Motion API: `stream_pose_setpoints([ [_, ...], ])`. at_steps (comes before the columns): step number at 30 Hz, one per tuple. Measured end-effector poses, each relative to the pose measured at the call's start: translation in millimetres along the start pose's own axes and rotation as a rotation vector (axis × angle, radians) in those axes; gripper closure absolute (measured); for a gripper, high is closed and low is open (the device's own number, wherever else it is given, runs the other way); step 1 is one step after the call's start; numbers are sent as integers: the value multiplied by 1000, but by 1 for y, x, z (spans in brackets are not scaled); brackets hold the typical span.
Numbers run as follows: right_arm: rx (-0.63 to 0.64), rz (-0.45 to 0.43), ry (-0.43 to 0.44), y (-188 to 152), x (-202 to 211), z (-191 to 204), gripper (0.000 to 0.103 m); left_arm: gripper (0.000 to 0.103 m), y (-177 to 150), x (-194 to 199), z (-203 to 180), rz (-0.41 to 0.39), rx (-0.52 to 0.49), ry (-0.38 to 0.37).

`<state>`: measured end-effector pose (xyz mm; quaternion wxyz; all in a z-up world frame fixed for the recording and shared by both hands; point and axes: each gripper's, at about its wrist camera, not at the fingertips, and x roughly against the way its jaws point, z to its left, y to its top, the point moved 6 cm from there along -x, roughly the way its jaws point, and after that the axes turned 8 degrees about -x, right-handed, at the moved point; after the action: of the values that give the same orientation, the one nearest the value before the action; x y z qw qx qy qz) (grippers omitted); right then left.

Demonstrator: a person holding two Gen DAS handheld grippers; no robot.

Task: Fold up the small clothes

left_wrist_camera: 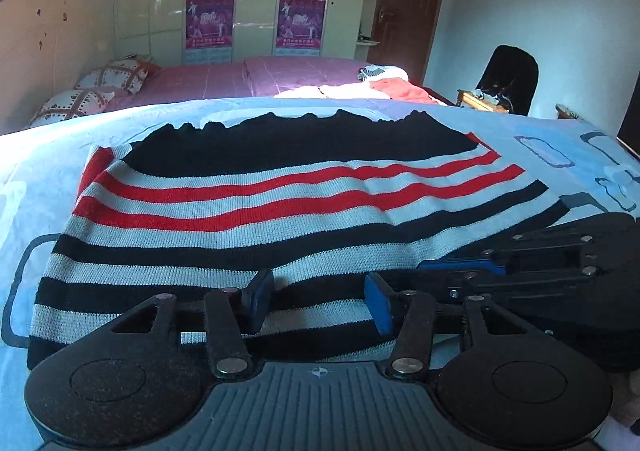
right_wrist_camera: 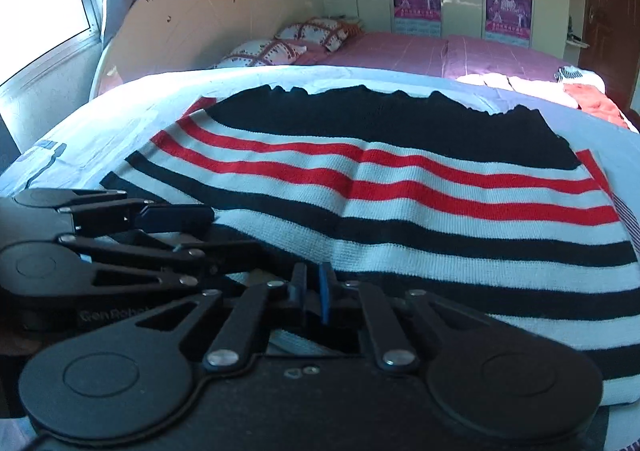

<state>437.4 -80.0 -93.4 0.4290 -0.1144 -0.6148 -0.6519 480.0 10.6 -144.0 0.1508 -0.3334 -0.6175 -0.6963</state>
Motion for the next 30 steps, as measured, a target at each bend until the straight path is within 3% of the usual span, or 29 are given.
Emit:
stream_pose_setpoints([
  [6, 57, -6, -45, -5, 14, 1, 95, 53, -3, 14, 14, -4, 23, 43],
  [10, 60, -10, -125, -9, 33, -26, 93, 53, -17, 30, 39, 4, 15, 117],
  [14, 43, -3, -198, -17, 48, -63, 93, 53, -41, 44, 80, 23, 111, 154],
  [24, -73, -21, -335, -31, 80, -137, 94, 53, -52, 47, 97, 23, 147, 140],
  [30, -43, 5, -363, -28, 77, -132, 88, 53, -47, 43, 96, 52, 158, 150],
])
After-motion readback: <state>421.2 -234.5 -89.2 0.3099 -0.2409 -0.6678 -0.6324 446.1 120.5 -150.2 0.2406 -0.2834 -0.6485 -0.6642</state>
